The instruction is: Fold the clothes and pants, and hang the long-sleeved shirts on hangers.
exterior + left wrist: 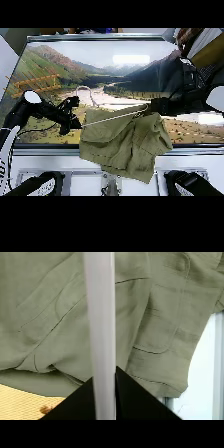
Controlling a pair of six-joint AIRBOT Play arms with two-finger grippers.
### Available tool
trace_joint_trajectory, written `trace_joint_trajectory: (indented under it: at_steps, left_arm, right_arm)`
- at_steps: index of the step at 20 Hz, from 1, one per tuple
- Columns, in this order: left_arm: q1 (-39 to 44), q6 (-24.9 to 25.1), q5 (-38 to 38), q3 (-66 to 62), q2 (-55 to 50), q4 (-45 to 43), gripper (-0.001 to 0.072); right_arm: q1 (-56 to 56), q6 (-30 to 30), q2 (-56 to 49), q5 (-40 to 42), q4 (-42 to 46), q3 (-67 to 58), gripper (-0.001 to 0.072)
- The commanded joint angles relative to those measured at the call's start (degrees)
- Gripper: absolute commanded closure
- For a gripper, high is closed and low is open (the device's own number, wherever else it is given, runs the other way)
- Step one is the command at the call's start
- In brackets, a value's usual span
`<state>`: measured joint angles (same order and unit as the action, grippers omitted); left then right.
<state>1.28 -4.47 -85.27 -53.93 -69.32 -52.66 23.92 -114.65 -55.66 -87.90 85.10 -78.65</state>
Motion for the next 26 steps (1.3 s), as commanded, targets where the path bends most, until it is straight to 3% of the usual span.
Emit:
trace_joint_trajectory:
  at_steps: [1,11,14,18,26]
  left_arm:
    - [0.0,1.0,1.7,0.0,0.0,0.2,0.0693]
    - [0.0,5.2,6.4,0.0,0.0,0.5,0.0693]
    - [0.0,5.2,8.2,0.0,0.0,0.5,0.0693]
    - [0.0,6.2,9.0,0.0,0.0,1.7,0.0693]
    - [0.0,8.3,7.7,0.0,0.0,1.7,0.0693]
  right_arm:
    - [0.1,2.4,0.0,4.0,-1.6,0.0,0.0696]
    - [0.1,2.5,0.0,7.1,-1.9,0.0,0.0695]
    - [0.1,8.3,-0.3,7.1,-6.0,0.0,0.0696]
    - [0.1,9.8,-0.6,7.1,-6.7,0.0,0.0696]
    - [0.1,9.9,-2.5,19.1,-7.3,0.0,0.0696]
